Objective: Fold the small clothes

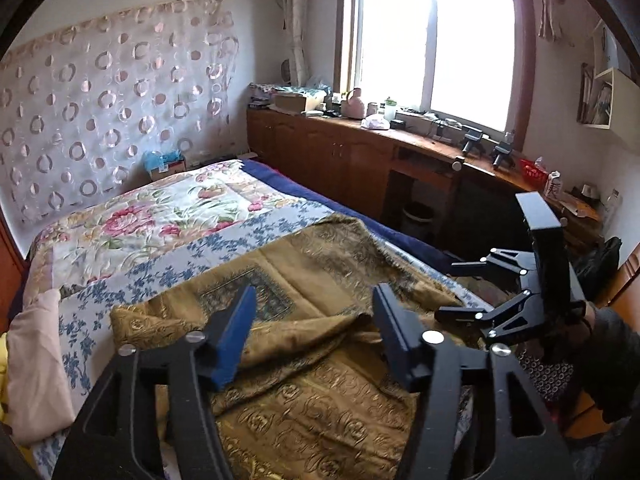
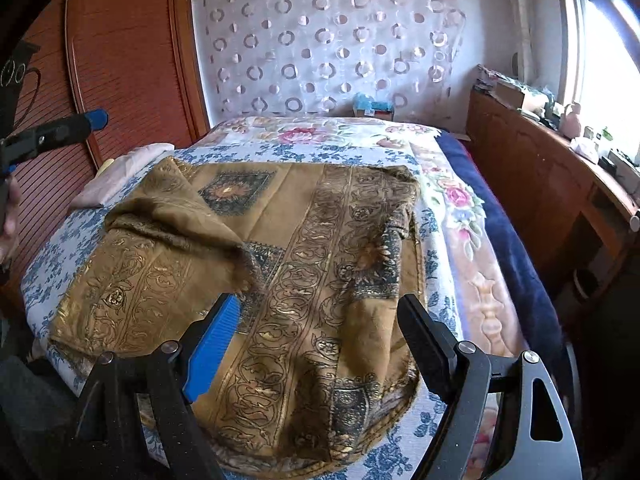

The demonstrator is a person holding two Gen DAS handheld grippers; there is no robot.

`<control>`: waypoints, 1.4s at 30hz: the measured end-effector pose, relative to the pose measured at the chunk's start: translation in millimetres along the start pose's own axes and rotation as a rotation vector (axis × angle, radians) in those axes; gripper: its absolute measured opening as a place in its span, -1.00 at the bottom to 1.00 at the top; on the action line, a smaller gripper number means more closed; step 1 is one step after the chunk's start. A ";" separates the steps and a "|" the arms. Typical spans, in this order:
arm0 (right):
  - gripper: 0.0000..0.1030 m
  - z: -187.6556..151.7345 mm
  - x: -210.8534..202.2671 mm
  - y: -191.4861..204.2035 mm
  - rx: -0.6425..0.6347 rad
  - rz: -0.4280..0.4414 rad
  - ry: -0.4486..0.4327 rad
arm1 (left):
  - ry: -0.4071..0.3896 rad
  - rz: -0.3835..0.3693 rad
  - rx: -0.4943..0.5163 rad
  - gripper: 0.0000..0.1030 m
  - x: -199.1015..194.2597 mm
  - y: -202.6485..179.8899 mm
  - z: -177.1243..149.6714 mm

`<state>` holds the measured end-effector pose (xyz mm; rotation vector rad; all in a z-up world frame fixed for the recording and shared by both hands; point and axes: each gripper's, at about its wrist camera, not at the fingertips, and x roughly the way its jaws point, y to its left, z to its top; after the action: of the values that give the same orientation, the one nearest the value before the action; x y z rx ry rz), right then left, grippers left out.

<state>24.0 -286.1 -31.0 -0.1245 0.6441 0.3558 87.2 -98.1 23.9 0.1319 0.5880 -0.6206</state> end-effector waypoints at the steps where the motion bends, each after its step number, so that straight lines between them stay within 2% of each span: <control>1: 0.60 0.6 1.1 1.0 -0.002 0.004 0.002 | 0.003 0.006 -0.006 0.31 -0.5 2.1 -3.4; 5: 0.60 4.6 8.3 7.5 -0.015 0.035 0.009 | 0.026 0.024 -0.036 0.44 -1.8 12.0 -20.8; 15: 0.60 27.3 42.2 35.8 -0.090 0.102 0.040 | 0.061 0.122 -0.134 0.44 -6.7 49.0 -63.0; 22: 0.59 42.8 72.8 49.9 -0.157 0.145 0.086 | 0.064 0.144 -0.161 0.44 -10.6 57.9 -76.9; 26: 0.32 47.8 90.4 50.6 -0.189 0.157 0.134 | 0.069 0.150 -0.171 0.44 -11.3 59.7 -84.4; 28: -0.03 49.3 97.8 53.5 -0.208 0.153 0.156 | 0.071 0.149 -0.178 0.44 -11.1 60.8 -87.8; 29: -0.10 49.7 101.1 54.6 -0.219 0.149 0.166 | 0.073 0.148 -0.182 0.44 -10.8 61.4 -89.3; 32: -0.56 50.2 104.1 59.5 -0.245 0.151 0.174 | 0.075 0.156 -0.187 0.44 -10.5 63.5 -92.1; 33: -0.81 49.1 104.3 61.9 -0.255 0.146 0.176 | 0.075 0.160 -0.188 0.44 -10.6 63.8 -92.3; 38: -0.86 53.1 91.2 68.1 -0.262 0.170 0.126 | 0.055 0.169 -0.199 0.44 -15.8 65.5 -91.6; 42: -0.88 60.5 62.0 62.2 -0.209 0.198 0.031 | 0.044 0.177 -0.206 0.44 -18.6 68.4 -89.9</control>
<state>81.6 -197.0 -20.8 -0.2669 0.6507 0.6128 71.7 -7.4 -44.1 0.0035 0.6714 -0.3832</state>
